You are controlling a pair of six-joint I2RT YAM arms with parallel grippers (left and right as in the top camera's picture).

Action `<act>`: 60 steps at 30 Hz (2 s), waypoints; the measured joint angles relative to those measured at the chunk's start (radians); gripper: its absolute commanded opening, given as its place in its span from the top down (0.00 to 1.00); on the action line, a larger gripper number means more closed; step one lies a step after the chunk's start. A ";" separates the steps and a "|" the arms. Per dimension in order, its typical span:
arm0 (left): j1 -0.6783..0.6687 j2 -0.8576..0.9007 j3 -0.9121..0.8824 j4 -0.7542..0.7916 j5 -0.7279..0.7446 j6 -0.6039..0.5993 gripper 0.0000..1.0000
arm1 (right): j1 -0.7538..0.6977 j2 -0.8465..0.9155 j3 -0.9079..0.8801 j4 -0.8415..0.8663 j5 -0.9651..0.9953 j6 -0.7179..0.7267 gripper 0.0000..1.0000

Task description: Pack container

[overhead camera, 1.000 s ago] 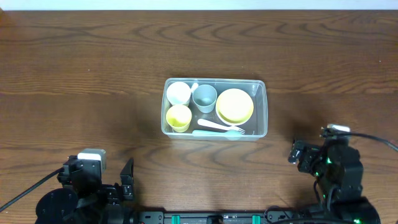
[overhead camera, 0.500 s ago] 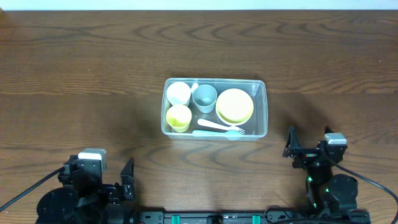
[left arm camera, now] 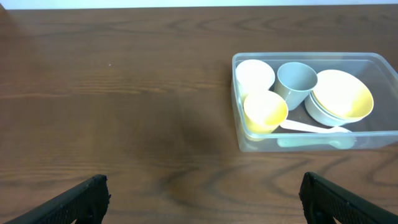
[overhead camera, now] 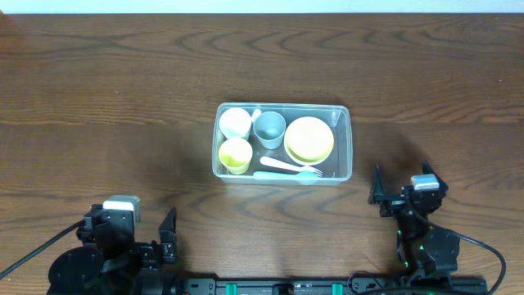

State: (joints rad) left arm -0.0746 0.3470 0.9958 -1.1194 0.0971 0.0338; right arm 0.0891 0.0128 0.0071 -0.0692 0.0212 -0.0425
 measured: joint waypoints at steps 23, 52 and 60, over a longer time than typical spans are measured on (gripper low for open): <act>0.000 0.000 0.000 0.000 0.000 0.000 0.02 | 0.000 0.000 0.000 0.000 0.000 -0.014 0.01; 0.093 -0.336 -0.807 0.856 0.006 0.001 0.02 | 0.000 0.000 0.000 0.000 -0.003 -0.014 0.01; 0.093 -0.337 -0.989 1.173 0.005 0.021 0.02 | 0.000 0.000 0.000 0.000 -0.003 -0.014 0.01</act>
State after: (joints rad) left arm 0.0189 0.0101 0.0067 0.0532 0.1020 0.0547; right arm 0.0891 0.0128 0.0071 -0.0696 0.0177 -0.0566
